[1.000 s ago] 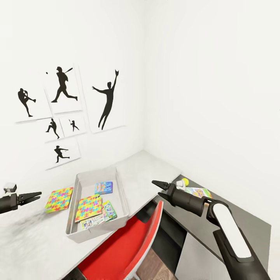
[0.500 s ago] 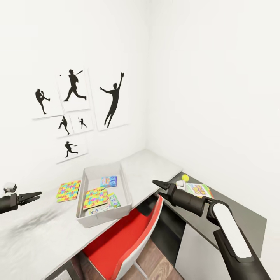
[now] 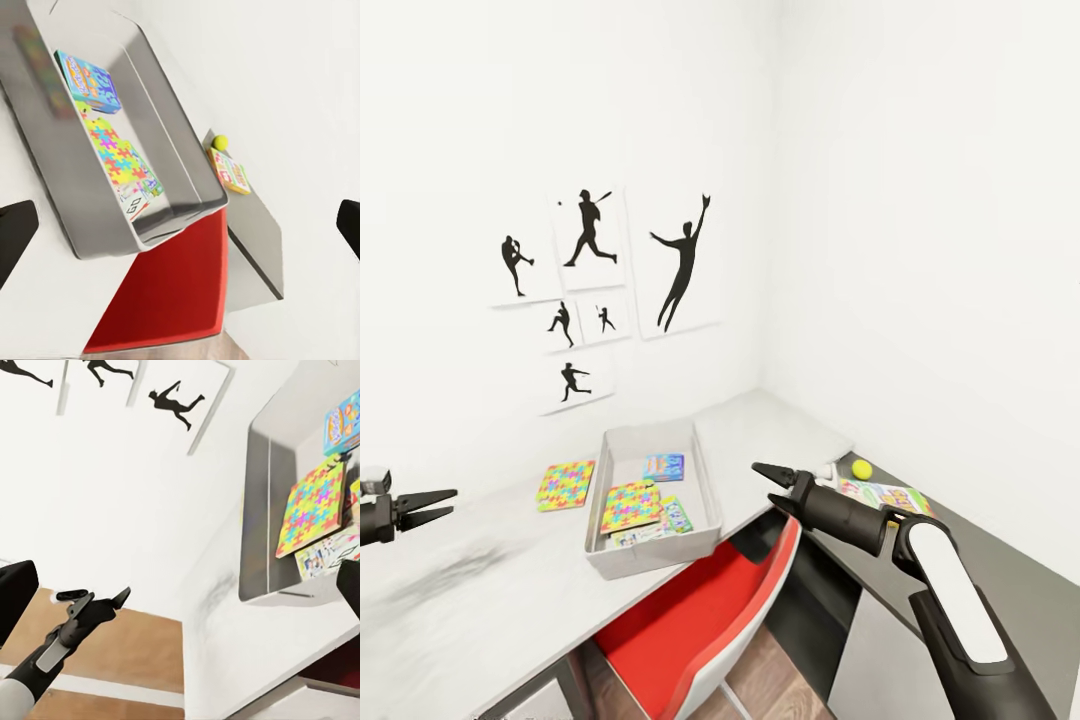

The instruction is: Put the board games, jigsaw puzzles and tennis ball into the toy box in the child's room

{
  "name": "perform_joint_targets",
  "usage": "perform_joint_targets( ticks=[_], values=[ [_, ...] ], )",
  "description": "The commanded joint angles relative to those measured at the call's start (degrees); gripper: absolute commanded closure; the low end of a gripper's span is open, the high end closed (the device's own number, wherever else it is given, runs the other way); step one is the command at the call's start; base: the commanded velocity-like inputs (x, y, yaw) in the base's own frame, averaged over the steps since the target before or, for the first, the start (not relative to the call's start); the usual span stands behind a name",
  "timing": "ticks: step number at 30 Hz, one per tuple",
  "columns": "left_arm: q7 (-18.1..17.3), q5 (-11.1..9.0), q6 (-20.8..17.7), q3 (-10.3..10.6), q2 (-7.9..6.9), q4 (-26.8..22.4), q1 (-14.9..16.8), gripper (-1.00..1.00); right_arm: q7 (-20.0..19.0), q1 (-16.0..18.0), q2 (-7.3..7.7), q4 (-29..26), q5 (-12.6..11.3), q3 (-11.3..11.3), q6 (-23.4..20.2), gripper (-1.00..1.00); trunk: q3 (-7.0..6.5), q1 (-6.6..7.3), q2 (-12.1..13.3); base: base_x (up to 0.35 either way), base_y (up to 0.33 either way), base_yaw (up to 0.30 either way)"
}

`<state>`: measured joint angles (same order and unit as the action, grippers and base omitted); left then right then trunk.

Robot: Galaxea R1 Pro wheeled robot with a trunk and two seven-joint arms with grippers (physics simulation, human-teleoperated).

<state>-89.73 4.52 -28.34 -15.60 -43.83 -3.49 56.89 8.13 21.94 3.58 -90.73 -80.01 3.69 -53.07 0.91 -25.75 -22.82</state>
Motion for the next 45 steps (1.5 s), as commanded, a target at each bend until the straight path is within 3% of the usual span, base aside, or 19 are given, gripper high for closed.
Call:
perform_joint_targets(
  ticks=[1, 10, 11, 18, 26, 30, 32, 45],
  values=[
    [-0.27, 0.49, -0.73, -0.29, 0.0, 0.0, 0.06, -1.0, 0.58, 0.04, 0.07, -0.06, -0.59, 0.02, -0.03, -1.0, 0.02, -0.04, -0.1, 0.0, 0.0, 0.184],
    [-0.27, 0.57, -1.18, -0.31, 0.05, -0.06, 0.05, -1.0, 0.65, 0.04, 0.03, -0.06, -0.59, -0.17, 0.18, -1.0, -0.22, -0.04, -0.1, 0.0, 0.0, 0.07],
    [-0.27, 0.57, -1.19, -0.31, 0.02, -0.1, 0.06, -1.0, 0.66, 0.04, 0.42, -0.06, -0.59, -0.15, 2.71, -1.0, -0.22, -0.04, -0.1, 0.0, 0.0, 0.002],
    [-0.27, 0.54, -1.14, -0.31, 0.1, -0.11, 0.06, -1.0, 0.66, 0.04, 0.81, -0.06, -0.01, 0.09, 4.36, -1.0, -0.22, -0.04, -0.1, 0.0, 0.0, 0.0],
    [-0.27, 0.53, -0.88, -0.26, 0.12, -0.13, 0.06, -1.0, 1.84, -0.02, 0.1, -0.06, 9.93, 0.09, 4.72, -1.0, -0.22, -0.04, -0.1, 0.0, 0.0, 0.0],
    [-0.27, 0.49, -0.33, -0.2, -0.09, -0.14, 0.06, -1.0, 6.28, 0.1, -0.15, -0.06, 17.59, 0.61, 4.46, -1.0, -0.22, -0.04, -0.1, 0.0, 0.0, 0.0],
    [-0.27, 0.49, -0.22, -0.17, -0.19, -0.13, 0.06, -1.0, 8.22, 0.32, -0.19, -0.06, 19.17, 1.26, 4.42, -1.0, -0.22, -0.04, -0.1, 0.0, 0.0, 0.0],
    [-0.27, 0.49, -0.18, -0.16, 0.18, -0.11, 0.06, -1.0, 10.44, 0.46, -0.15, -0.06, 21.22, 2.41, 4.7, -1.0, -0.22, -0.04, -0.1, -0.083, 0.036, 0.0]
  ],
)
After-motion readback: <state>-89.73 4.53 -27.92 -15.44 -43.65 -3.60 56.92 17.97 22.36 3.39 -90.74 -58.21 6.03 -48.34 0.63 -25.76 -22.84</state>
